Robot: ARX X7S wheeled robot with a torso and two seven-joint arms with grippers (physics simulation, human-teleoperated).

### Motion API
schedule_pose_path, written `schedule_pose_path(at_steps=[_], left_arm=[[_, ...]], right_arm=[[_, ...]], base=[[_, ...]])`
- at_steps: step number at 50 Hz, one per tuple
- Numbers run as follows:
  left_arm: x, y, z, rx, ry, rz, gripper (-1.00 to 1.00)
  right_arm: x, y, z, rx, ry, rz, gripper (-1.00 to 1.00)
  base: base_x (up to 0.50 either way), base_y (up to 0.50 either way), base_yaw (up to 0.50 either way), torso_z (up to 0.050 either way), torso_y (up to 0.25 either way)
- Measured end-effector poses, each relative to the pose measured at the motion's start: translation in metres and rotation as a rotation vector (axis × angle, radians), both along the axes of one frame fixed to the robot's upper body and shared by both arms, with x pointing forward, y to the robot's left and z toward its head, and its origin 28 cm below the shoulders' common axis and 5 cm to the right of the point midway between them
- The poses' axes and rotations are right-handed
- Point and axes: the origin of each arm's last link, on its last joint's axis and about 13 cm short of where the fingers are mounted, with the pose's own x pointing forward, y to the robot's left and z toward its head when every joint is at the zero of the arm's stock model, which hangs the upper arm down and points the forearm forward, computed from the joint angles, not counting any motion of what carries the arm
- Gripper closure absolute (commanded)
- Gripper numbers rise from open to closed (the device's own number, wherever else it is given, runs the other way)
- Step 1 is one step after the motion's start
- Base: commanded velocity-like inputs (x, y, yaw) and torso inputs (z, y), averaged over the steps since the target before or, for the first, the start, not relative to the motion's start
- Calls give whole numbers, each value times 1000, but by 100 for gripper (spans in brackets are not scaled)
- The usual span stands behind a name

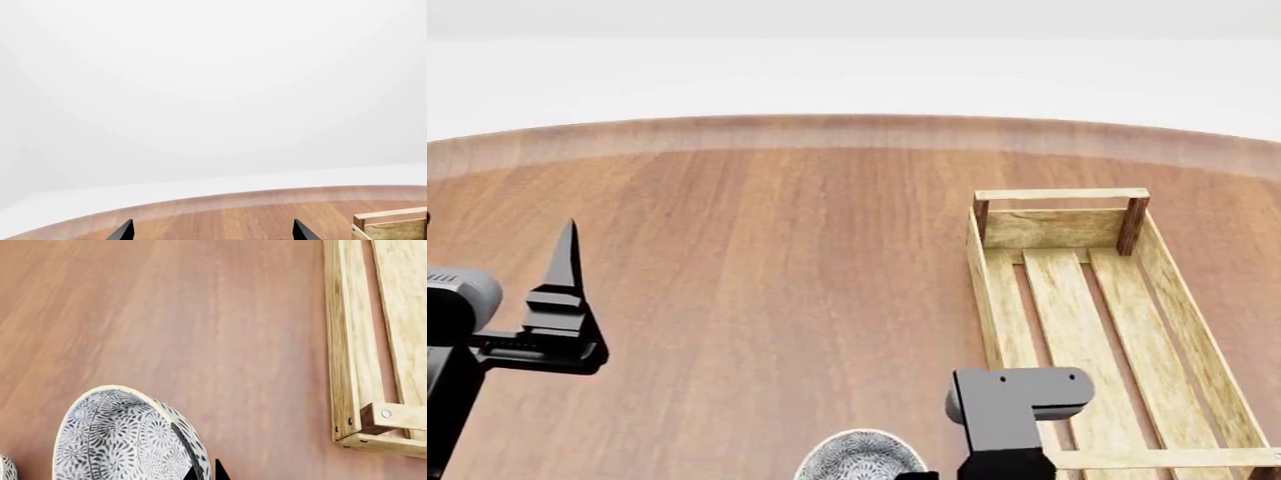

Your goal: Stack the right bowl on the left bowl and place them in the tray.

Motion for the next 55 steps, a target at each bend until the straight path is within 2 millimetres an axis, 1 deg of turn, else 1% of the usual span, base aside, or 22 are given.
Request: schedule_pose_path(at_steps=[16, 24, 30, 44, 55], left_arm=[[1, -1, 1, 0, -1, -4, -100], [1, -1, 3, 1, -4, -6, -100], [1, -1, 4, 2, -6, -6, -100], [0, -2, 7, 4, -11, -9, -100], [-1, -2, 9, 7, -15, -9, -100]], right_arm=[[38, 15, 7, 50, -40, 17, 100], [58, 30, 5, 90, -30, 59, 100], [69, 44, 4, 122, -18, 105, 100], [82, 82, 10, 189, 9, 228, 100], [85, 114, 4, 231, 60, 338, 100]], base=[[0, 0, 0, 0, 0], [0, 0, 0, 0, 1], [0, 0, 0, 0, 0], [0, 0, 0, 0, 0], [0, 0, 0, 0, 1]])
